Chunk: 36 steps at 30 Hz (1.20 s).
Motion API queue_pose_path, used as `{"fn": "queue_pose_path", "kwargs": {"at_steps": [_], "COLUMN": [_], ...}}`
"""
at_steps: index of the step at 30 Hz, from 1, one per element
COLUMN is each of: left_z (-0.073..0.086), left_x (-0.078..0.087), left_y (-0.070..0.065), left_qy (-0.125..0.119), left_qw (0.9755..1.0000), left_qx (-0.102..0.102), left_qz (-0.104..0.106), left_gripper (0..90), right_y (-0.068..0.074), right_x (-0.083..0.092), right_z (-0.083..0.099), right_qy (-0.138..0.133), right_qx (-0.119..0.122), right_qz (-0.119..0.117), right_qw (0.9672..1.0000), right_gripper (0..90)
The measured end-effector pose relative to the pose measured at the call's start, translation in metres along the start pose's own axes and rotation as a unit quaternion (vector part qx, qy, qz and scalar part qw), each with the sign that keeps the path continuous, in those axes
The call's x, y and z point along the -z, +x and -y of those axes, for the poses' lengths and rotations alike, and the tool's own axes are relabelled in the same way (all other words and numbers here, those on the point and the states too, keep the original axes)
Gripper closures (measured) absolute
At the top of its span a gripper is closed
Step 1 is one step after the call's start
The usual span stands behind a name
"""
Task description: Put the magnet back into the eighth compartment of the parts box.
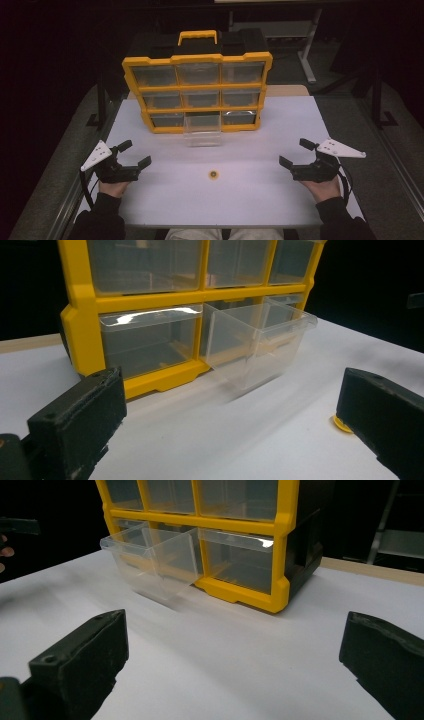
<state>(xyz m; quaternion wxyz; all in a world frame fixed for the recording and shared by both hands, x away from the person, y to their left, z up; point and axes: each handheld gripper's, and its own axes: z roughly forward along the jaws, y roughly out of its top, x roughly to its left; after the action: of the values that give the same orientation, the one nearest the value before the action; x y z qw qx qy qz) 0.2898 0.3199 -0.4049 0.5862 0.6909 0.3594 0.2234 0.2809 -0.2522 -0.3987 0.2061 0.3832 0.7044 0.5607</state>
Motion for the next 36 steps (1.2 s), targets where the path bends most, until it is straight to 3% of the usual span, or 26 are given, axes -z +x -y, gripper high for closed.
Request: {"fn": "queue_pose_path", "kwargs": {"at_steps": [16,23,36], "left_z": [0.002,0.002,0.002], "left_x": [-0.003,-0.004,-0.003], "left_y": [0.006,0.004,0.004], "left_qy": [-0.003,0.000,0.001], "left_qw": [0.9998,0.9999,0.9998], "left_qx": [0.016,0.013,0.010], "left_qz": [-0.008,-0.010,-0.016], "left_gripper": [0.0,0.0,0.0], "right_y": [0.000,0.002,0.019], "right_x": [-0.004,-0.007,-0.026], "right_z": [0.001,-0.001,-0.019], "right_qy": [0.014,0.023,0.063], "right_qx": [-0.009,-0.006,0.027], "right_qz": [-0.005,-0.010,-0.042], "right_qw": [0.9999,0.9997,0.9968], "right_gripper": [0.0,0.0,0.0]}}
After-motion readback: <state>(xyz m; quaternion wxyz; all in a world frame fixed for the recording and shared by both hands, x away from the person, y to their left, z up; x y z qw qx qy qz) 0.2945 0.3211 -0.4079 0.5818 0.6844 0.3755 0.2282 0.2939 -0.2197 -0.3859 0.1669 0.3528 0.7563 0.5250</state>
